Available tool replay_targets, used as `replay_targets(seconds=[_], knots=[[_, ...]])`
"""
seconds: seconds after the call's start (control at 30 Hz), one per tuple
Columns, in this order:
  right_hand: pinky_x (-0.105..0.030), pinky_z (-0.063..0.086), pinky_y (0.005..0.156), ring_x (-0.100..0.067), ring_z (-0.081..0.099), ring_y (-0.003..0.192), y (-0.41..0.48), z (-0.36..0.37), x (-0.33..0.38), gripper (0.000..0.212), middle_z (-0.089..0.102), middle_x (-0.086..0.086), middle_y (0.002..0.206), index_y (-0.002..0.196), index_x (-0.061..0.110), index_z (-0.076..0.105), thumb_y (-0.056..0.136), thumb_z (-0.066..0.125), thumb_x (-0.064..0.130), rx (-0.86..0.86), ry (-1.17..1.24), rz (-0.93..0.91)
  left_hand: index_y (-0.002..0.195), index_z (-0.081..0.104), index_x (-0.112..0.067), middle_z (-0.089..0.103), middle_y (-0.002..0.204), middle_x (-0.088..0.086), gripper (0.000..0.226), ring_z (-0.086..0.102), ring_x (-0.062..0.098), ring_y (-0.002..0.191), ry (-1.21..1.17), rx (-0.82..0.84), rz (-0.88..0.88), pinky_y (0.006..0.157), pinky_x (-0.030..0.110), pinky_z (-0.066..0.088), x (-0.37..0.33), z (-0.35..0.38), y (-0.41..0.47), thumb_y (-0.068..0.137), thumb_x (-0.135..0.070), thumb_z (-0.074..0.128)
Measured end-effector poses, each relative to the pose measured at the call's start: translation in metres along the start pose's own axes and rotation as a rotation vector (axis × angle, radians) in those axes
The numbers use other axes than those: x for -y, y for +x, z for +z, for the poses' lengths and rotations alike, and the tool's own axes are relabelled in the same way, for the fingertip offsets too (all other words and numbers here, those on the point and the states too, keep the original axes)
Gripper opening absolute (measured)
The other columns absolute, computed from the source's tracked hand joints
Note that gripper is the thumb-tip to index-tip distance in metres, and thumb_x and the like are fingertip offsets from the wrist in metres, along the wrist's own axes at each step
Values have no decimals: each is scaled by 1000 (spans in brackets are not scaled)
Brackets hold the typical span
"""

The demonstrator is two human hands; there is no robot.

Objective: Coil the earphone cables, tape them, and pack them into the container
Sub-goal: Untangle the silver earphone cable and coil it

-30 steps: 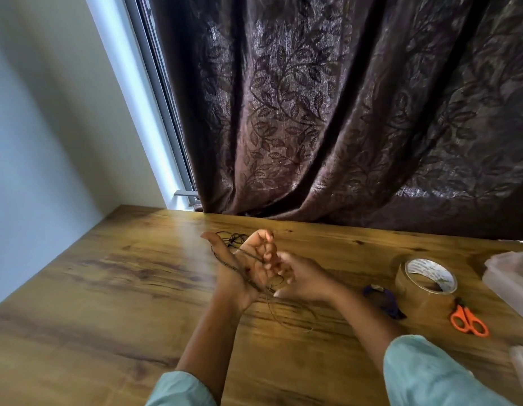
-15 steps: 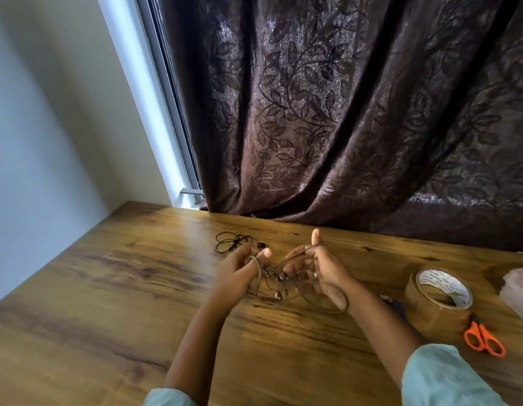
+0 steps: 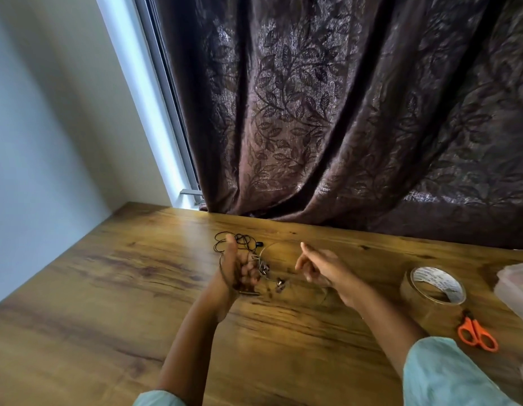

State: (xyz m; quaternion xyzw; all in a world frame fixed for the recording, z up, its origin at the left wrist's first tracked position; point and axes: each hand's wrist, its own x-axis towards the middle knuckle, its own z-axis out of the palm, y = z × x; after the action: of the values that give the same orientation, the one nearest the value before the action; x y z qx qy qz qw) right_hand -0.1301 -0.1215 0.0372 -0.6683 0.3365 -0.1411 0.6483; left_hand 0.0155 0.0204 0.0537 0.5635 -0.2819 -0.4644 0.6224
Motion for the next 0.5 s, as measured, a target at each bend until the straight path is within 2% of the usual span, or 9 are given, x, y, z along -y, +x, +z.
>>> replay_targets(seconds=[0.07, 0.17, 0.27, 0.33, 0.37, 0.43, 0.5], knots=[[-19, 34, 51, -4, 51, 50, -7, 1, 3, 51, 62, -1, 62, 87, 14, 67, 97, 36, 53, 121, -211, 38, 62, 52, -13, 37, 47, -2, 45, 31, 7, 34, -34, 5, 35, 35, 16, 28, -2, 0, -6, 83, -52, 44], [-16, 32, 43, 2, 46, 43, -9, -1, 0, 46, 69, -5, 82, 109, 14, 64, 97, 39, 51, 191, -408, 153, 78, 55, -10, 33, 51, -4, 29, 28, 5, 40, -15, -40, 116, 39, 15, 29, -2, -4, -12, 97, -27, 43], [-17, 43, 55, -7, 56, 72, -3, -3, -6, 38, 62, -3, 117, 127, 26, 52, 92, 56, 42, 167, -474, 172, 84, 60, -10, 41, 50, -8, 25, 30, 3, 42, 103, -52, 128, 41, 14, 28, -2, 0, -12, 98, -21, 43], [-24, 50, 78, -14, 60, 99, 0, 0, -7, 39, 56, -4, 131, 130, 34, 50, 92, 60, 30, 122, -407, 48, 88, 61, -10, 42, 49, -10, 22, 32, 3, 44, 207, -54, 120, 43, 16, 29, 0, 2, -12, 98, -19, 44], [-30, 49, 89, -18, 59, 110, 1, 2, -5, 35, 57, -5, 131, 124, 37, 55, 92, 60, 26, 62, -367, -47, 89, 61, -10, 43, 48, -11, 20, 32, 3, 44, 267, -63, 123, 44, 16, 29, 1, 2, -12, 98, -18, 45], [-31, 46, 97, -16, 56, 118, -2, 7, 4, 28, 63, 3, 122, 109, 40, 64, 90, 63, 20, -28, -264, -222, 87, 59, -9, 48, 48, -12, 18, 36, 0, 43, 345, -77, 135, 42, 14, 30, 2, 3, -11, 98, -14, 46], [-30, 47, 98, -8, 56, 114, -4, 9, 13, 33, 64, 12, 115, 104, 41, 66, 86, 68, 13, 4, -170, -334, 86, 58, -9, 54, 52, -10, 17, 39, -1, 42, 391, -92, 146, 42, 12, 31, 1, 5, -10, 97, -8, 46]])
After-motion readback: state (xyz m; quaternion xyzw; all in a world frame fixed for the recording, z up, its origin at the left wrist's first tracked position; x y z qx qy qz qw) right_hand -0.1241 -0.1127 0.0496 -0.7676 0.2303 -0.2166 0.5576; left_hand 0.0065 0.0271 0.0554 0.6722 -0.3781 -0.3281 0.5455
